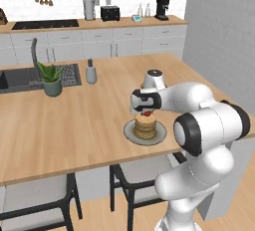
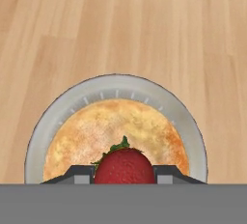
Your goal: Take the strawberry from the fridge and place it on top of the pancake, located on the dining counter.
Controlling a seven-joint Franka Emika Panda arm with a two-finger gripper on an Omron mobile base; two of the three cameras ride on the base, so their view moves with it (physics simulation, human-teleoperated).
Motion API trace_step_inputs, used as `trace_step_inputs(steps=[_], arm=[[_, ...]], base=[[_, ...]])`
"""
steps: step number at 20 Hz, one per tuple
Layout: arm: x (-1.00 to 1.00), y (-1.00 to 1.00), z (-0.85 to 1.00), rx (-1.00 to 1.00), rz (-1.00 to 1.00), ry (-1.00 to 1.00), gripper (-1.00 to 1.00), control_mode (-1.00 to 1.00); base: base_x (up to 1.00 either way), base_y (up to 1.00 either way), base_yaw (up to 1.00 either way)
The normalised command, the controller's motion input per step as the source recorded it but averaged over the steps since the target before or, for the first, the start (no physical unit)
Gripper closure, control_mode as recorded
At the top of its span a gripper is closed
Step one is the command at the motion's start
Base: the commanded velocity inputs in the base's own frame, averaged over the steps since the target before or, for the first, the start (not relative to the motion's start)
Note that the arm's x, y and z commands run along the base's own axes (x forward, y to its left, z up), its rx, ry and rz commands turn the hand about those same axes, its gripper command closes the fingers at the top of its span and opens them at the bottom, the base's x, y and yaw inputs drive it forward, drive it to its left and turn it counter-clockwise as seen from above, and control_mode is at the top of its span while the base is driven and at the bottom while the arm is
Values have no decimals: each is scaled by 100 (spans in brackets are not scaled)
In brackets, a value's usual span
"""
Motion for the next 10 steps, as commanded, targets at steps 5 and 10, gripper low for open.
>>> trace_step_inputs(steps=[5, 10], arm=[[0, 1, -19, 0, 0, 0, 100, -100], [0, 3, -18, 0, 0, 0, -100, -100]], base=[[0, 0, 0], [0, 0, 0]])
